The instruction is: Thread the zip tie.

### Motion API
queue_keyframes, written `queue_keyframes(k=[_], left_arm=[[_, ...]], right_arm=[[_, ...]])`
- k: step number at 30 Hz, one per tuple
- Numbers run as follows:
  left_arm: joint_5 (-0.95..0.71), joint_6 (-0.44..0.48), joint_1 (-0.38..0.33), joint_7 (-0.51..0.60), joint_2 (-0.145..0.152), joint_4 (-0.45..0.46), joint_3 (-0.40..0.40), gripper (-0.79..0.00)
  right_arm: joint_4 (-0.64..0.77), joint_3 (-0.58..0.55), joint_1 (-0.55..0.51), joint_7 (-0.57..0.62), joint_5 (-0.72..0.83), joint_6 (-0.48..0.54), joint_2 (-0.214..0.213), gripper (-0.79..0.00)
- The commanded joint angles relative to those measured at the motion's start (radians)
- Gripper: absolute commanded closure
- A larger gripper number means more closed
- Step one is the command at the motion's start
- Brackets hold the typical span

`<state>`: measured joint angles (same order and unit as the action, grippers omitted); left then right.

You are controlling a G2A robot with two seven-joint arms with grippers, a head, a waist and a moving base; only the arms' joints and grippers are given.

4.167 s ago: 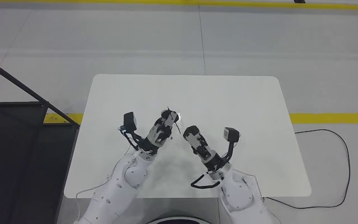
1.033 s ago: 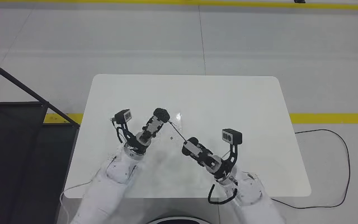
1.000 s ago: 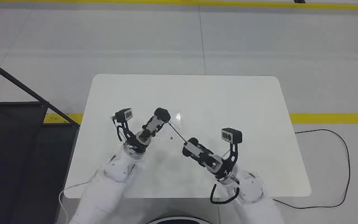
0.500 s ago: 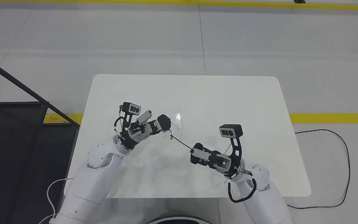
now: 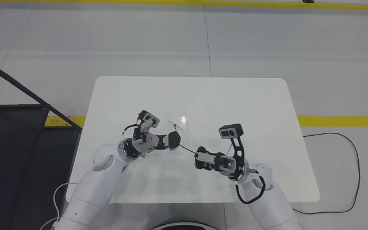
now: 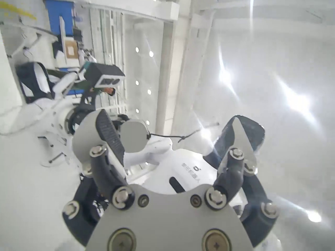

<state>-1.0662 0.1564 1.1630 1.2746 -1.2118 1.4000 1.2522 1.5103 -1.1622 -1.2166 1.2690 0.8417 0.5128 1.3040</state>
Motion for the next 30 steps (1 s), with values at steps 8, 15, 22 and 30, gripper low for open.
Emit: queue_keyframes(k=[8, 15, 22, 30], left_arm=[[-0.049, -0.035, -0.045, 0.136, -0.013, -0.077, -0.044, -0.653], [-0.068, -0.011, -0.054, 0.147, -0.023, -0.081, -0.060, -0.376], [-0.075, 0.005, -0.044, 0.164, -0.025, -0.069, -0.052, -0.345], [-0.081, 0.007, -0.037, 0.169, -0.028, -0.057, -0.044, -0.280]], right_arm=[[-0.077, 0.030, 0.056, 0.045, 0.057, -0.007, 0.009, 0.000], [-0.103, 0.051, 0.077, 0.025, 0.042, -0.004, 0.016, 0.000], [-0.109, 0.056, 0.083, 0.008, 0.032, -0.007, 0.018, 0.000], [-0.113, 0.060, 0.088, -0.001, 0.025, -0.017, 0.019, 0.000]])
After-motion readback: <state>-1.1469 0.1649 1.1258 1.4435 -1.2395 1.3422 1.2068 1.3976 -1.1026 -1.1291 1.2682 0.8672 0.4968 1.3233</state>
